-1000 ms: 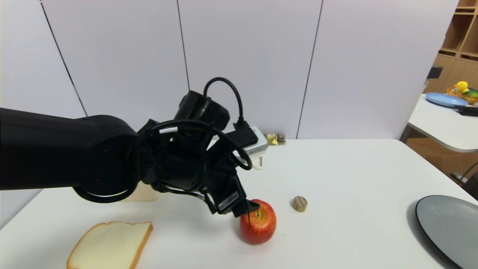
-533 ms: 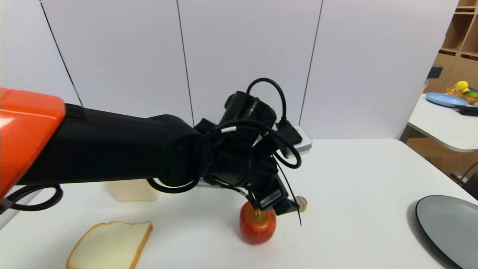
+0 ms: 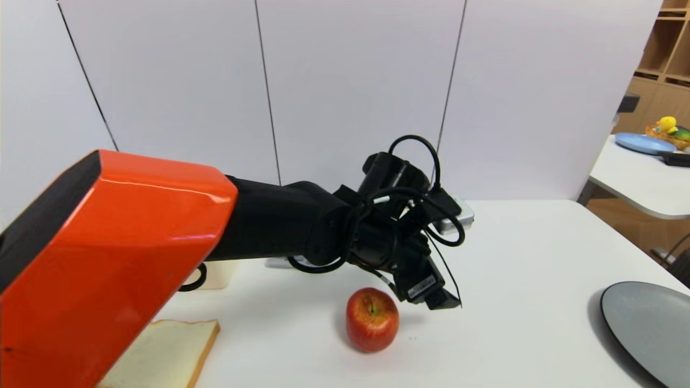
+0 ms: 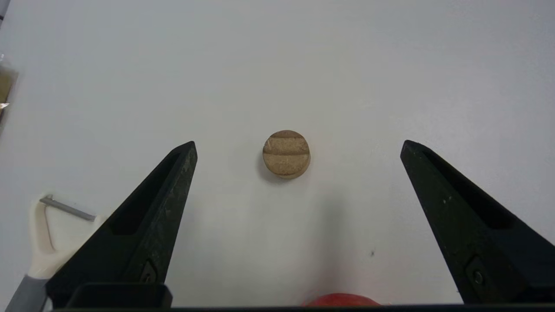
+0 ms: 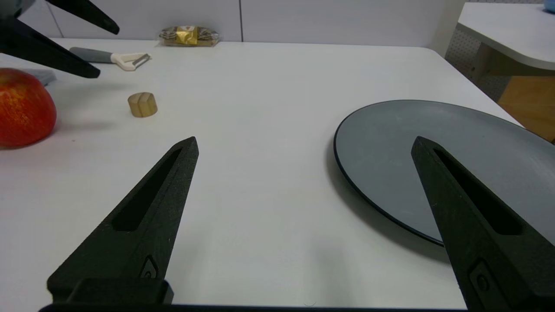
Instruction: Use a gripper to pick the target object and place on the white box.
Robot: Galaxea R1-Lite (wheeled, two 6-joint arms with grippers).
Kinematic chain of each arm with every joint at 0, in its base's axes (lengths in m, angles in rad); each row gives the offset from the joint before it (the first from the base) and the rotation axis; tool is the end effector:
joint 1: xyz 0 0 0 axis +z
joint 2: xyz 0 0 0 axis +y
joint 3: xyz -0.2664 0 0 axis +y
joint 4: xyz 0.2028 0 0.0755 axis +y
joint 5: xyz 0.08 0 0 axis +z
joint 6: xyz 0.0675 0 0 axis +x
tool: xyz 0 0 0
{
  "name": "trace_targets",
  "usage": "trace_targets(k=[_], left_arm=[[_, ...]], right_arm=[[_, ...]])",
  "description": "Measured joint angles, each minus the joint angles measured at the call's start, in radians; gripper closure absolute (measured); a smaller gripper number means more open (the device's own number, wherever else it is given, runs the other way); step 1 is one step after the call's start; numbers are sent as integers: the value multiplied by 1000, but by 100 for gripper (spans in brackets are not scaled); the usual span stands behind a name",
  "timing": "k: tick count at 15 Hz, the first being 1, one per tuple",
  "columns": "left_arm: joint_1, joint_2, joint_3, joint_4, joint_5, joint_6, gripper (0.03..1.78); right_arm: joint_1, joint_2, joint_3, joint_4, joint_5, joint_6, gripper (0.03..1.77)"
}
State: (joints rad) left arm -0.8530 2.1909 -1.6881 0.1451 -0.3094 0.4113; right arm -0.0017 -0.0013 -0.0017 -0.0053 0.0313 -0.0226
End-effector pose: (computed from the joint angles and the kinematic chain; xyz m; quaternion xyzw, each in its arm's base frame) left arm 0.3028 -0.3781 0.0981 0.2455 0.1939 -0.5721 0.7582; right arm 0.0836 0.0020 0.0770 -0.0114 -0.0043 0.0148 0.9998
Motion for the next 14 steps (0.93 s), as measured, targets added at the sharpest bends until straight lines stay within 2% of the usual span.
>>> trace_targets(k=[8,14], left_arm=[[5,108,-61,1,3,-89,12],[7,137,-91,72,9,-93,12]], right_arm=[[0,0,0,1,0,0,10],[0,0,0,0,0,0,10]])
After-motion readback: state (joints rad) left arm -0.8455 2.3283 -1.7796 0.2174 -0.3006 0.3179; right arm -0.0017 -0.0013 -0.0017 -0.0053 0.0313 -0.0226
